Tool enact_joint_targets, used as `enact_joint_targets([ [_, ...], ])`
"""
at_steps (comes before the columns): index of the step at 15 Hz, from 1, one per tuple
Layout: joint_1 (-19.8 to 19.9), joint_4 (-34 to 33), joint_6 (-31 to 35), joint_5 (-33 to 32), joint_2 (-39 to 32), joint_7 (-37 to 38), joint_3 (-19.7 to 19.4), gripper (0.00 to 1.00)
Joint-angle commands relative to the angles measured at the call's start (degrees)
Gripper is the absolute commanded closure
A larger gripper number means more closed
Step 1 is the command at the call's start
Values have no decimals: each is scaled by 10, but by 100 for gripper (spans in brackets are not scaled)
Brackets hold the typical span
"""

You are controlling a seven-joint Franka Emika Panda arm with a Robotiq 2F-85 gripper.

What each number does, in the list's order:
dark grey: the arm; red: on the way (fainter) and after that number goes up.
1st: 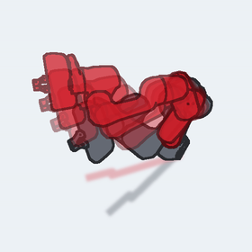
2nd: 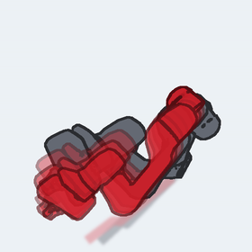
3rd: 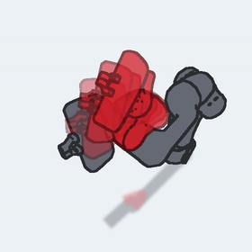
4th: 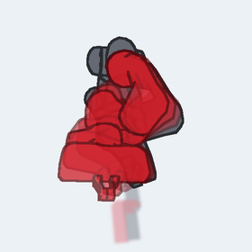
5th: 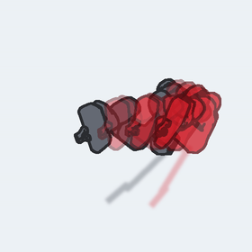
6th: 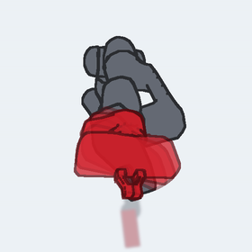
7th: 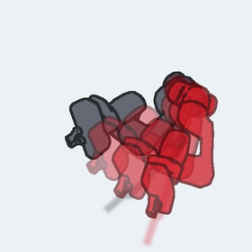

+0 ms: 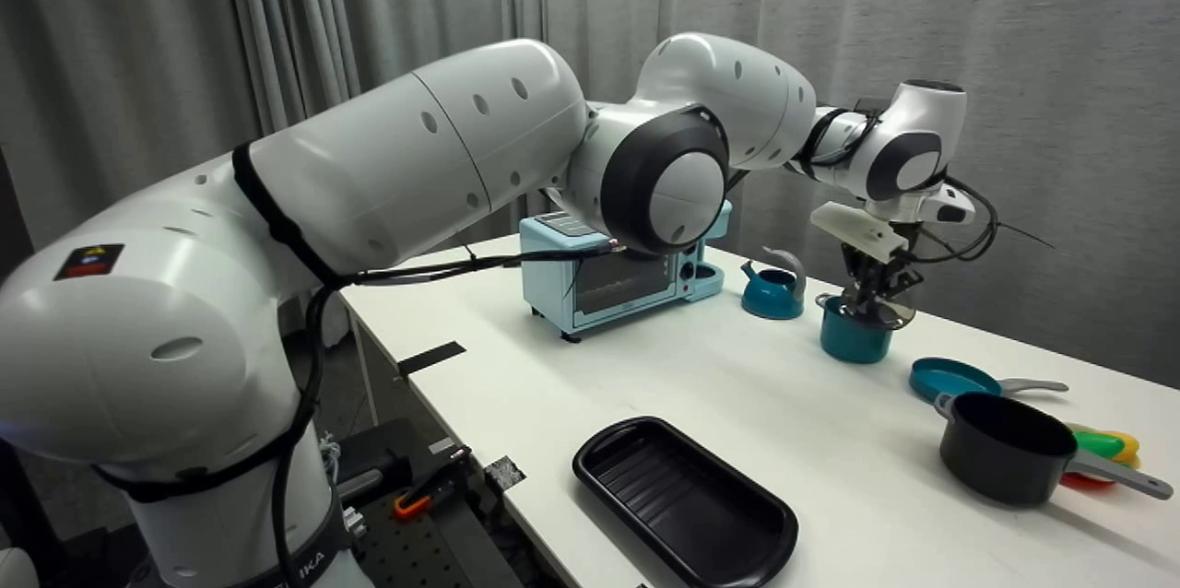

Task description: Cover the green pot with the black glass lid

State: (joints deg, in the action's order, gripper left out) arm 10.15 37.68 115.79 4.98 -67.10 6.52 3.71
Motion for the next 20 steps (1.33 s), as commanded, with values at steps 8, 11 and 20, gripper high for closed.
enact_joint_targets([
  [8,20,-66,-24,10,-22,-13,11,96],
  [11,23,-70,-24,12,-21,-20,15,96],
  [20,26,-74,-21,14,-23,-40,32,96],
])
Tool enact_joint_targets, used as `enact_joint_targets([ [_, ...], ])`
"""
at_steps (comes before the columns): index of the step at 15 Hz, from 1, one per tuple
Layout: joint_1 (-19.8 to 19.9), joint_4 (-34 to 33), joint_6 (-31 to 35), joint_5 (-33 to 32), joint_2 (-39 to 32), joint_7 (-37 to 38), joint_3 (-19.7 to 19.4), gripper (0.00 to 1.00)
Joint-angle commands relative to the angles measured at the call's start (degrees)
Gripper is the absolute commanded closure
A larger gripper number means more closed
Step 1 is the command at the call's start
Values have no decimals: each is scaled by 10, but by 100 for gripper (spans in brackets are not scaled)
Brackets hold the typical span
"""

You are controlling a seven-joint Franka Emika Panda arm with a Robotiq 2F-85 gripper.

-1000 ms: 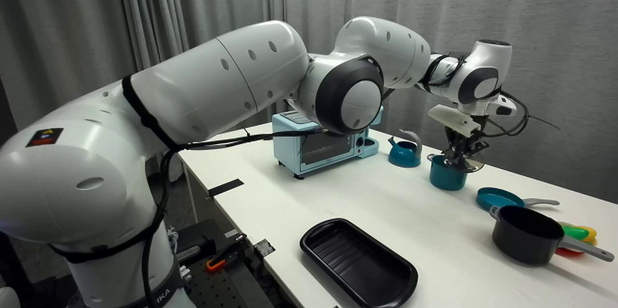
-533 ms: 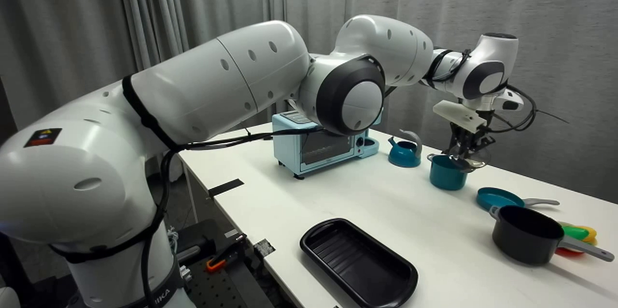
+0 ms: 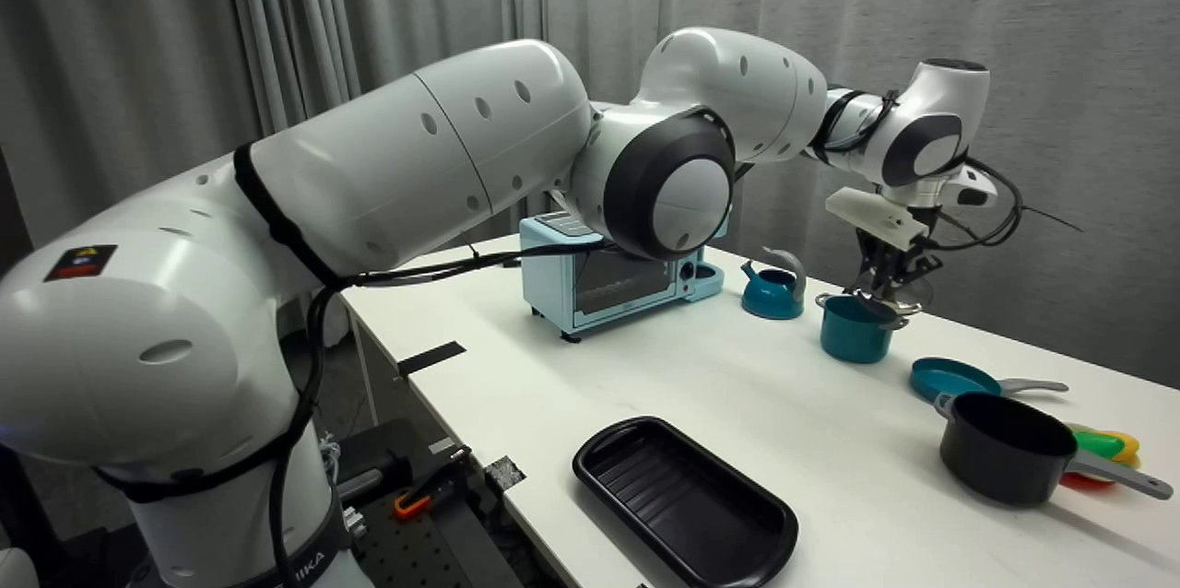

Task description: Cover the green pot with the black glass lid

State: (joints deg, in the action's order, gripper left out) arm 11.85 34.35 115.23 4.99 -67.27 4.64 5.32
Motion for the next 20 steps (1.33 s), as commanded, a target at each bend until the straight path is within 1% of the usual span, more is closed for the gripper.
enact_joint_targets([
  [1,9,-41,-15,13,-21,-24,18,96],
  [6,12,-40,-21,12,-20,-42,25,96],
  [7,12,-40,-21,10,-20,-44,24,57],
  [8,12,-40,-22,11,-20,-48,25,56],
  [9,12,-41,-19,9,-21,-48,24,49],
  [10,11,-41,-18,7,-21,-46,21,41],
  [11,9,-41,-17,4,-21,-38,16,34],
  [15,1,-38,-20,-17,-18,14,-14,4],
  [16,0,-38,-21,-20,-18,23,-19,1],
  [20,0,-38,-24,-26,-18,45,-28,0],
])
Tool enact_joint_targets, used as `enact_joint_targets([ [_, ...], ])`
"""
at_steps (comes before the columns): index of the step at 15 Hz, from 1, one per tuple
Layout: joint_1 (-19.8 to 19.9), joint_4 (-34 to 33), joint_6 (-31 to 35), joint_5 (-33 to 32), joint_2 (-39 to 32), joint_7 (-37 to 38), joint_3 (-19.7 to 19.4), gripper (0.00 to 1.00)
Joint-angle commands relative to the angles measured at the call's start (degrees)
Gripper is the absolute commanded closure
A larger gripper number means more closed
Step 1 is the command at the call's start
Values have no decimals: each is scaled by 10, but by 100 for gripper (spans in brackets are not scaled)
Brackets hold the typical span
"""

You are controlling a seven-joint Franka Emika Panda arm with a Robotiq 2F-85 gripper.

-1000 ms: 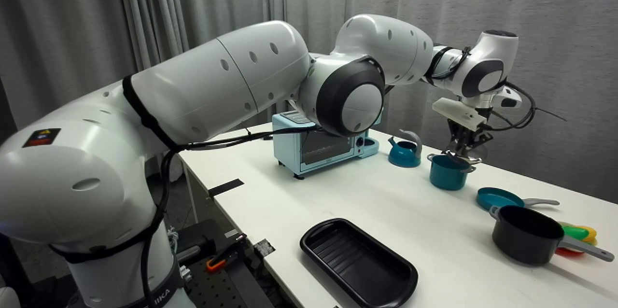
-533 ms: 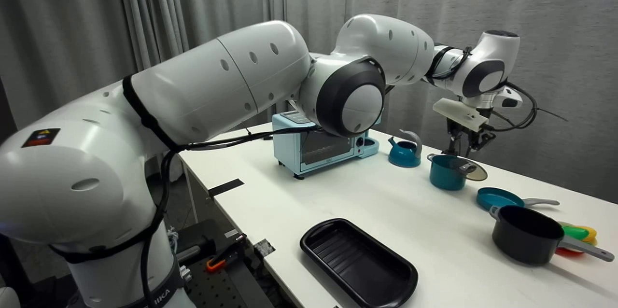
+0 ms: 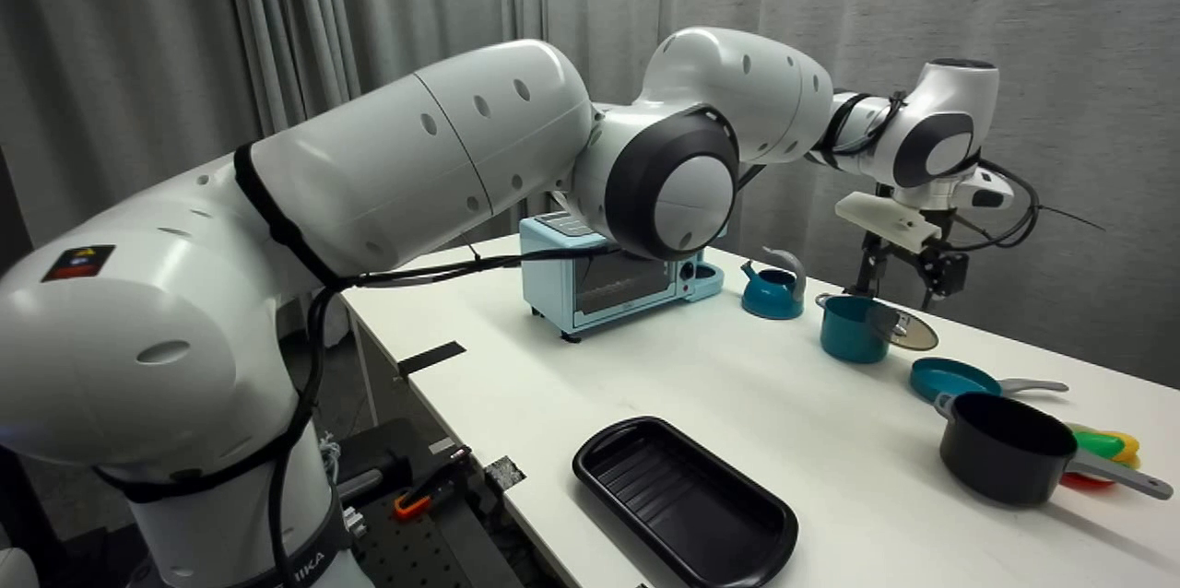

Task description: Cover the green pot with the black glass lid

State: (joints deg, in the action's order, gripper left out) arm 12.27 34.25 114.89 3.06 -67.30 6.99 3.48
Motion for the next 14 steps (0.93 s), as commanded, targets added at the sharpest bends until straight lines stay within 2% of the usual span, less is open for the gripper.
enact_joint_targets([
  [1,-4,-38,-20,-6,-18,25,-9,0],
  [8,-4,-36,-57,-5,-14,54,-8,0],
  [13,-3,-41,-58,-2,-18,66,-4,0],
  [14,-1,-2,-42,-2,0,54,-3,0],
])
